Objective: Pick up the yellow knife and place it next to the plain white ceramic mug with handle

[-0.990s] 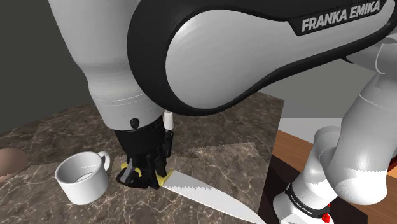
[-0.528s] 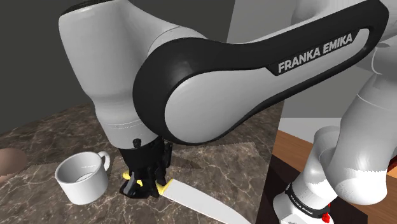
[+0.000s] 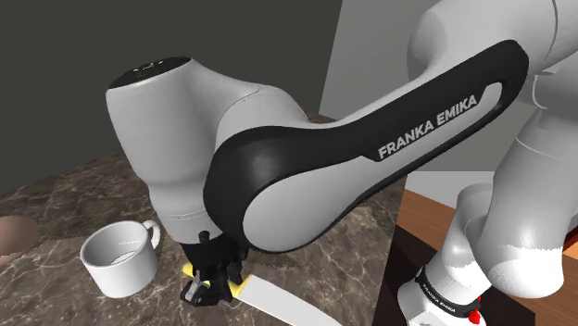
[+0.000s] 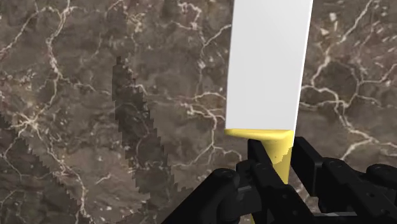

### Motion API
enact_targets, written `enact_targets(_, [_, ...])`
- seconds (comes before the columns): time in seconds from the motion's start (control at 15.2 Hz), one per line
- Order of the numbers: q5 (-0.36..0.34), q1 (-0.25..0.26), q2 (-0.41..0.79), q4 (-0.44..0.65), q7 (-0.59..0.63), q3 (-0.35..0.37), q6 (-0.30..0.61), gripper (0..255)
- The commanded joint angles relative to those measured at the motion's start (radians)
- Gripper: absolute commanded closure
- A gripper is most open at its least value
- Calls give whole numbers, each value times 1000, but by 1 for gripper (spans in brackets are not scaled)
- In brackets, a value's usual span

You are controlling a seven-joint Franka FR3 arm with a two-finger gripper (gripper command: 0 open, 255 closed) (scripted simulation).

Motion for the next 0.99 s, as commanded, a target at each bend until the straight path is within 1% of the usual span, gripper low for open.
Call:
enact_targets(0.0, [-8, 1, 15, -13, 4, -1, 26, 255])
enact_targets(0.66, [-48, 11, 84, -84, 27, -8, 157, 255])
enact_targets(0.92, [-48, 11, 84, -84, 27, -8, 157, 255])
